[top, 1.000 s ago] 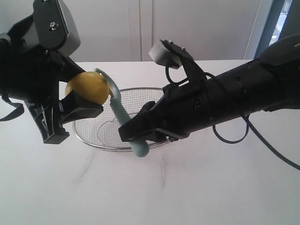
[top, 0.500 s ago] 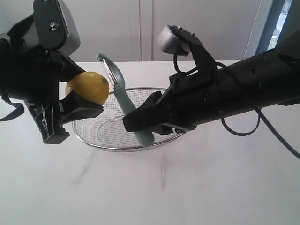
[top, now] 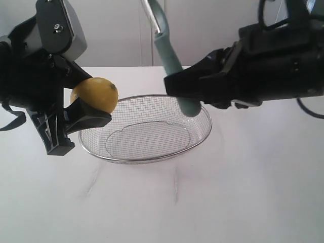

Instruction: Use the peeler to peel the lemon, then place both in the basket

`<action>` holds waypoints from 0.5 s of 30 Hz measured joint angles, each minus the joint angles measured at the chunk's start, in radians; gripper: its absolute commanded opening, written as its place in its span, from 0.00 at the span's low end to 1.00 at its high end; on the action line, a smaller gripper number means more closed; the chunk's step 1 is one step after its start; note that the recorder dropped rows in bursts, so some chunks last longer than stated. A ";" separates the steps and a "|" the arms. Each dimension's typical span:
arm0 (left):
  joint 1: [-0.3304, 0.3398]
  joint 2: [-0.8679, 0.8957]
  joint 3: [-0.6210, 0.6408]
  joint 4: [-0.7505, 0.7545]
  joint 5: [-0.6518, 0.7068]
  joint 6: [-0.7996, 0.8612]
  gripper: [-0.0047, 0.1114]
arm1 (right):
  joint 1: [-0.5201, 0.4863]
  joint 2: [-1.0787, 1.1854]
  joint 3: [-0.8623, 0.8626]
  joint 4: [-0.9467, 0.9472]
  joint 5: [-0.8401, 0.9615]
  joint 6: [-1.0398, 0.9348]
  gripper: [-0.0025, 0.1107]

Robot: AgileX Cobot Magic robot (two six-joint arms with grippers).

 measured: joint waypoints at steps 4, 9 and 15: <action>0.000 0.000 0.000 0.000 0.000 0.000 0.04 | -0.007 -0.064 0.000 -0.139 -0.056 0.082 0.02; 0.000 0.000 0.000 0.000 0.000 0.000 0.04 | -0.008 -0.082 0.005 -0.318 -0.111 0.251 0.02; 0.000 0.000 0.000 0.000 0.000 0.000 0.04 | -0.008 -0.044 0.074 -0.346 -0.144 0.291 0.02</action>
